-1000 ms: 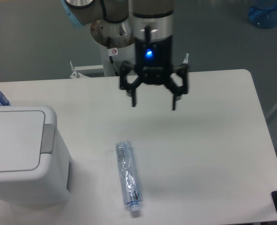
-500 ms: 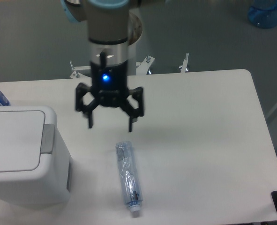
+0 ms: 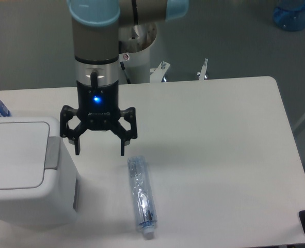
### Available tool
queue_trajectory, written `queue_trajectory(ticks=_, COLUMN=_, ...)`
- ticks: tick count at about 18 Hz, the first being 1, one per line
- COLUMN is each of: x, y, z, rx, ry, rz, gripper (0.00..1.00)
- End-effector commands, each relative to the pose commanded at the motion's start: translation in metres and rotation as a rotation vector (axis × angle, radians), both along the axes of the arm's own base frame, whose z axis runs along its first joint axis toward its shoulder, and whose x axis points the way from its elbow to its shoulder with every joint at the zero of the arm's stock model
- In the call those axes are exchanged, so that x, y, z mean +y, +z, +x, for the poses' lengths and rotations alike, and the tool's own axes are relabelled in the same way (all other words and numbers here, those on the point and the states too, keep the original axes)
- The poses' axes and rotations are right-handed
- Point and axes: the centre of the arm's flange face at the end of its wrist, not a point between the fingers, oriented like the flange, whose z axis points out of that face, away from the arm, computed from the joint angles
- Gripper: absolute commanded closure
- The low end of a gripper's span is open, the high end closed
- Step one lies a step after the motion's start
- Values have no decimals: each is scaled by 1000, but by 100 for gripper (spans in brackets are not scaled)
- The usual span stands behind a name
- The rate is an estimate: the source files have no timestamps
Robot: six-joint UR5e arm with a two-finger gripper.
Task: Open the trash can
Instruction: 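Move the open gripper across the table toward the trash can lid, then lower the gripper fingers onto the trash can lid edge, then lift the trash can lid open and raise the gripper away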
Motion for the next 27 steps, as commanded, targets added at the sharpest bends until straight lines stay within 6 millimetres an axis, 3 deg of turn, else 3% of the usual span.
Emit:
queue_trajectory(ticks=12, x=8, y=-3, z=25, rx=-21, ry=-16, rz=-1, gripper=0)
queue_trajectory(ticks=27, x=11, y=-12, z=30, rx=-31, ry=-22, rz=-15, gripper=0)
